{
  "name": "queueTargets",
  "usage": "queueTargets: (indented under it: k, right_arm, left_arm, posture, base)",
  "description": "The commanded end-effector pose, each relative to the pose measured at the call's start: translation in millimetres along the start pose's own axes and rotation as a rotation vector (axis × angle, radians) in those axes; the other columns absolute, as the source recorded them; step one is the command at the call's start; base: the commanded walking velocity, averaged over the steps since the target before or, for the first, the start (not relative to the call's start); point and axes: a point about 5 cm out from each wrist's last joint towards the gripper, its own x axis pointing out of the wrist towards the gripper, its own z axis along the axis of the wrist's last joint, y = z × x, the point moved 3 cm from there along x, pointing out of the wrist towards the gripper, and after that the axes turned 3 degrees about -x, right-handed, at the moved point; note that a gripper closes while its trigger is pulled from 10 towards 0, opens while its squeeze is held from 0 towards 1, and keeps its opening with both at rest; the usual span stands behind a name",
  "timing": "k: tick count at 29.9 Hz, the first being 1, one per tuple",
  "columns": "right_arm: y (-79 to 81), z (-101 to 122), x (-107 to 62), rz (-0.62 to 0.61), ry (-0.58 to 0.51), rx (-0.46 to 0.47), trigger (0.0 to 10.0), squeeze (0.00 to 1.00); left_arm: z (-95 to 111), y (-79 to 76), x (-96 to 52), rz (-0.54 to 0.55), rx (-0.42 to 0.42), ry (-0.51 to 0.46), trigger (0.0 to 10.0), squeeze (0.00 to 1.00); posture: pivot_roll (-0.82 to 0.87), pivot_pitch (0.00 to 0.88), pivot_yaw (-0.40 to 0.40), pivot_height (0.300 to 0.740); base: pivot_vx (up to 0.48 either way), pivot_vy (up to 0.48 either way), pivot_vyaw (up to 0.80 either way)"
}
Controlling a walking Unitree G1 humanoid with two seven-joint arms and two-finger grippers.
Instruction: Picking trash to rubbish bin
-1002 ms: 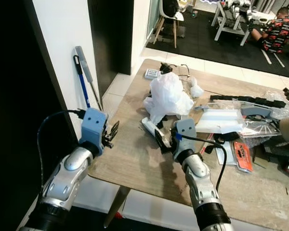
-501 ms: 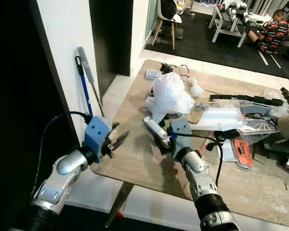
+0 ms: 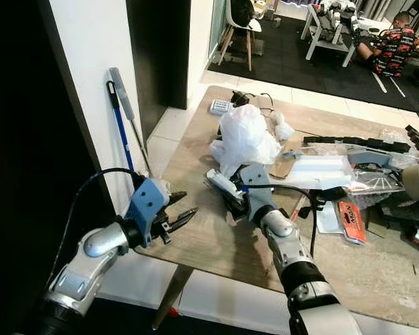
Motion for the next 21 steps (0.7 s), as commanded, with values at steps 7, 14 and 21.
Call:
queueTargets:
  k: [7, 14, 21]
  right_arm:
    - [1.4, -6.1, 0.3, 0.009, 0.025, 0.01, 0.0, 0.0]
    - [0.8, -6.9, 0.8, 0.007, 0.024, 0.014, 0.0, 0.0]
    - [2.7, -9.3, -0.2, 0.012, 0.027, 0.016, 0.0, 0.0]
  left_arm:
    - [1.1, -2.6, -1.1, -0.029, 0.004, -0.008, 10.0, 0.0]
    - [1.6, -2.6, -0.8, -0.029, -0.002, -0.013, 10.0, 0.0]
    - [0.2, -4.7, -1.2, -0.03, -0.01, -0.012, 10.0, 0.0]
  posture:
    - [-0.02, 0.041, -0.105, 0.74]
    - [-0.02, 0.041, -0.108, 0.74]
    - [-0.02, 0.044, -0.111, 0.74]
  base:
    - [0.0, 0.0, 0.0]
    - [0.0, 0.0, 0.0]
    - [0.0, 0.0, 0.0]
